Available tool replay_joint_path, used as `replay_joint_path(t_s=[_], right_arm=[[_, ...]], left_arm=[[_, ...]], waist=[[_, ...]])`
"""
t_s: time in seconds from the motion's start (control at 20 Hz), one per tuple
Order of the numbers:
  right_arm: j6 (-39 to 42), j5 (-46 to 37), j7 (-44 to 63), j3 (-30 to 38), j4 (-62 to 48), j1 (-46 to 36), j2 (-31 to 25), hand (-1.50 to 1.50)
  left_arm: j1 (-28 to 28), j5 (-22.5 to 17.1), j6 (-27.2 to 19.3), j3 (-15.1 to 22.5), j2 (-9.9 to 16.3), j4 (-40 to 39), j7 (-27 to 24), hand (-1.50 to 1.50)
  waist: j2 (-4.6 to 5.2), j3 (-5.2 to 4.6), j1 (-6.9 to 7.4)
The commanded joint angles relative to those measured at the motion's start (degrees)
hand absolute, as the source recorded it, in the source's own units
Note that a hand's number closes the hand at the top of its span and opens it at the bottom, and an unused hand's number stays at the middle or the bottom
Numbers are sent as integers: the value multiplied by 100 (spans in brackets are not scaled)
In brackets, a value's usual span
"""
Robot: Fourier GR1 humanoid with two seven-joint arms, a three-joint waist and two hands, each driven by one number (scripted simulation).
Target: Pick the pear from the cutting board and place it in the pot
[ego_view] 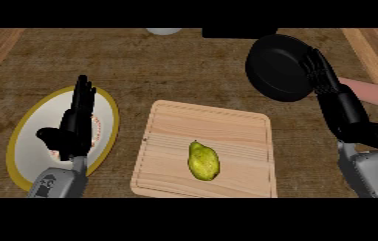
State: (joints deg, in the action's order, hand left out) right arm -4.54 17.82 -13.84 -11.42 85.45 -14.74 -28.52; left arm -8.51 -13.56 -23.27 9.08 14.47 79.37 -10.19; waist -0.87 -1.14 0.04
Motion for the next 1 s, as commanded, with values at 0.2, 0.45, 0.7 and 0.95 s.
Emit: replay_joint_path(t_s=[0.2, 0.45, 0.7, 0.95], right_arm=[[2091, 2041, -568, -454, -301, -539, 1529, 150], [3216, 1564, -1592, -484, -1793, -646, 1227, -150], [4547, 1118, -3094, -548, -2441, -848, 1234, -150], [4869, 411, -3607, -580, -2768, -1209, 643, -150]], left_arm=[[-589, -46, 421, 157, 74, 432, -40, 0], [-901, -216, 714, 193, 155, 498, 274, 0], [-1038, -378, 762, 11, 274, 523, 558, 0], [-1085, -376, 794, -31, 299, 421, 558, 0]], waist=[[359, 269, 796], [418, 198, 741], [307, 181, 597], [307, 174, 529]])
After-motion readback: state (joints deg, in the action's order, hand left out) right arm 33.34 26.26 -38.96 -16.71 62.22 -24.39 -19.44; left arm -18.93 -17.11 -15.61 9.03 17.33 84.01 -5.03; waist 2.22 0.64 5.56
